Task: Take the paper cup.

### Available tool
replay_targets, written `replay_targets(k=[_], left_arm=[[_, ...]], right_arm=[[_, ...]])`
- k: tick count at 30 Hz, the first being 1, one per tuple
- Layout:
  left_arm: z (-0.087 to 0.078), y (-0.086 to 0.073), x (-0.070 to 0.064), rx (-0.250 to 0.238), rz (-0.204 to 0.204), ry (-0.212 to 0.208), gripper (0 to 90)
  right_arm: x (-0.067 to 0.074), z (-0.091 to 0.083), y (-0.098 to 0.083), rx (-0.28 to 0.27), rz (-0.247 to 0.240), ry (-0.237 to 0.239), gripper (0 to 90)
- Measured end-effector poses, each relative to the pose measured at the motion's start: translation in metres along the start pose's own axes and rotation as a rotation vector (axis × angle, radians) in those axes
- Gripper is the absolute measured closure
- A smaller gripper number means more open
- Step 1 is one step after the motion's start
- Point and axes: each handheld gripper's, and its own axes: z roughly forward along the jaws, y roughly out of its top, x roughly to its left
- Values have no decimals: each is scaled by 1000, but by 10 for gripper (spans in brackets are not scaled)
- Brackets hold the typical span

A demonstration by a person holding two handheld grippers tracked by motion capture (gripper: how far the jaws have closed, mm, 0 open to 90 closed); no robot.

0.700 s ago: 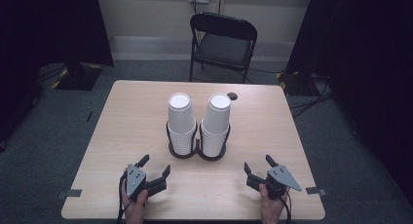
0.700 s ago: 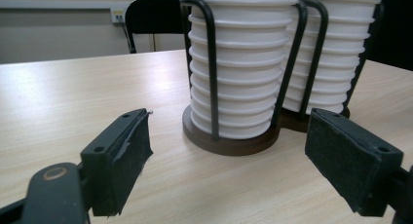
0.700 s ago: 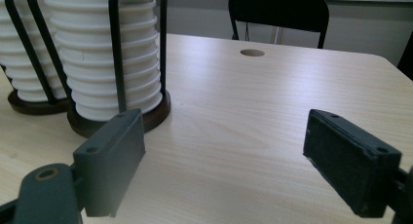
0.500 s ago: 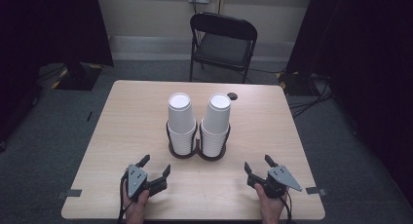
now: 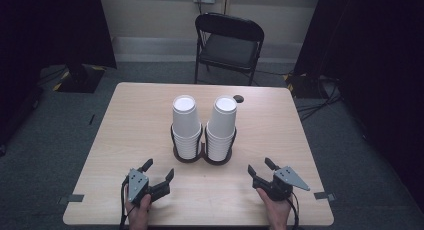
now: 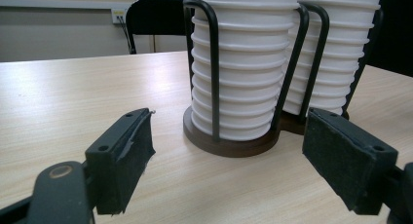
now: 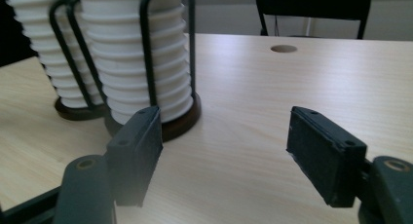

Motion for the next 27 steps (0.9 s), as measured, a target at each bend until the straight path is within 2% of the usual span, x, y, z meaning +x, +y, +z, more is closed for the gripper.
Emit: replay_targets(k=[3,5,6,7,12,16,19,23,27], left_arm=[[-1,0,0,0,10,3,180],[-1,0,0,1,7,-5,180],[-1,0,0,1,6,-8,180],[-1,0,0,0,5,-9,178],[-1,0,1,-2,-8,-12,172],[-1,0,1,-5,-5,-10,169],[-1,0,0,-4,3,-7,169],[-1,0,0,-8,3,-10,169],[-1,0,0,-6,14,-6,169]], right_arm=[[4,-1,5,-40,-5,28,292],[8,1,9,-40,-27,25,310],[9,2,12,-55,-28,34,326],[12,4,15,-81,-34,62,332],[17,8,24,-96,-56,72,355],[19,9,32,-70,-61,98,346],[23,8,41,-84,-82,80,345],[24,8,52,-100,-65,87,262],[24,12,68,-113,-43,120,196]])
